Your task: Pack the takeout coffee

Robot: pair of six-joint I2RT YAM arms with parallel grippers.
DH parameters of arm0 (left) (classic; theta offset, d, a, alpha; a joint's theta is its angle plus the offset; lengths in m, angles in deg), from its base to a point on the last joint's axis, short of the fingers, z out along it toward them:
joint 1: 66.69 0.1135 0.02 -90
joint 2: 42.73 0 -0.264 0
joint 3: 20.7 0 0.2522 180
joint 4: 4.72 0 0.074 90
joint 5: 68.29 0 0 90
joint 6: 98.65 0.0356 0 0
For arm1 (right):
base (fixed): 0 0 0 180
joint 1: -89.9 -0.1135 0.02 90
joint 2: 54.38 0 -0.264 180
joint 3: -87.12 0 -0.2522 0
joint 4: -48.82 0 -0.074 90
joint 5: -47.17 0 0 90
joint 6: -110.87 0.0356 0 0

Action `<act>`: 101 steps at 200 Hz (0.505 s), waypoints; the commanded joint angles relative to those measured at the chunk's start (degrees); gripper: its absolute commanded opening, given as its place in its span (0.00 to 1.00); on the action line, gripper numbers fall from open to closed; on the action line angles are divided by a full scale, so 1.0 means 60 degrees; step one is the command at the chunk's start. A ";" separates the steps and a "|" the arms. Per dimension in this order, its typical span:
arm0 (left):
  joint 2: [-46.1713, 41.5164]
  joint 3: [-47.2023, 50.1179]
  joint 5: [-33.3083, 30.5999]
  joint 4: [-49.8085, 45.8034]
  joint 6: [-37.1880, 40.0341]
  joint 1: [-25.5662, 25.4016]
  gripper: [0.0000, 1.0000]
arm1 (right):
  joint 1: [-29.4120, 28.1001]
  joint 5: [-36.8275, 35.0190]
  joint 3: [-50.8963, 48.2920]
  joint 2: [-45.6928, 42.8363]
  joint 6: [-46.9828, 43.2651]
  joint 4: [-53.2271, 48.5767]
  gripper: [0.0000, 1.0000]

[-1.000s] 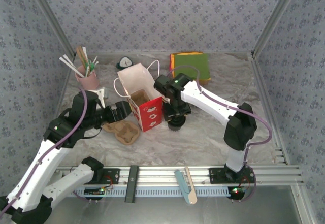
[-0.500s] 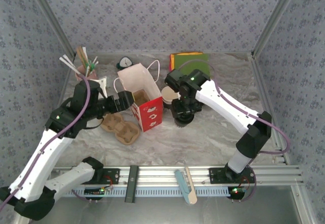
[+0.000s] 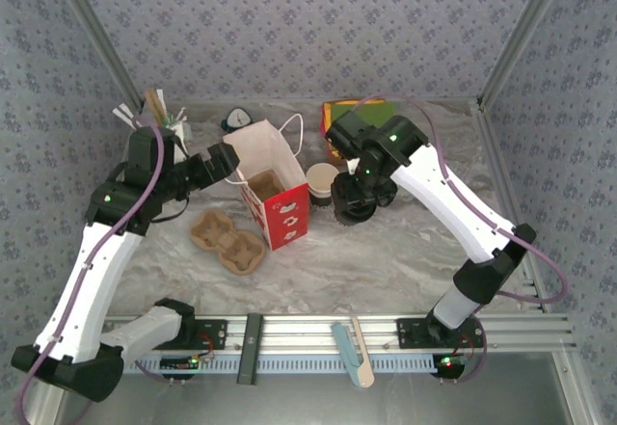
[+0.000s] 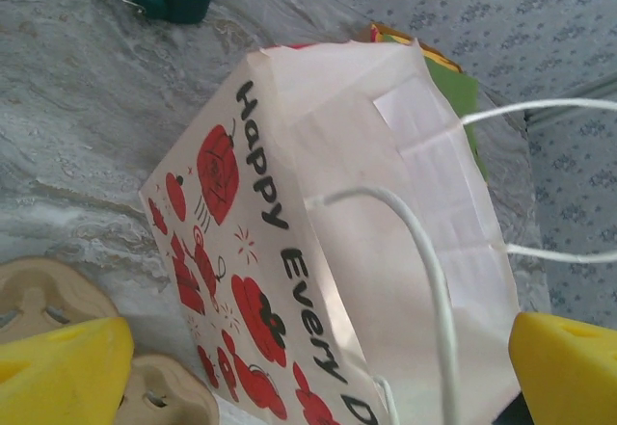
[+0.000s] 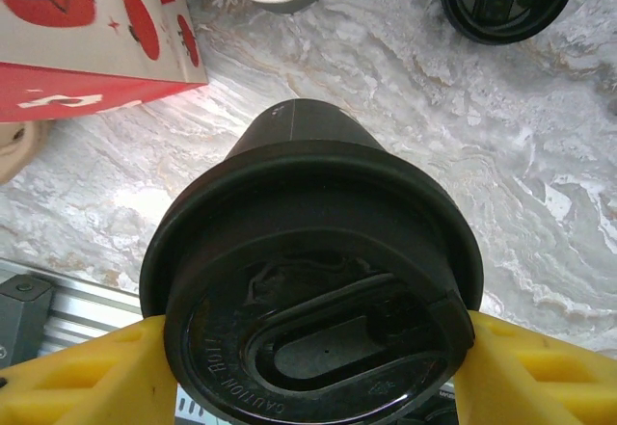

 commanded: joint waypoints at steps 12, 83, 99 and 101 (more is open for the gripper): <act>0.0423 -0.0369 0.0771 0.0671 0.0238 0.0105 1.00 | 0.0043 -0.0114 0.1030 -0.0132 -0.0295 -0.0786 0.67; 0.1006 0.0012 0.1027 0.1240 0.0101 -0.0451 1.00 | -0.0071 0.0130 0.2875 0.0281 -0.0462 -0.0752 0.67; 0.1052 0.0127 0.1026 0.1397 0.0049 -0.0591 1.00 | -0.0104 0.0158 0.3196 0.0350 -0.0493 -0.0679 0.67; 0.1064 0.0140 0.1023 0.1406 0.0035 -0.0607 1.00 | -0.0107 0.0159 0.3237 0.0362 -0.0492 -0.0665 0.67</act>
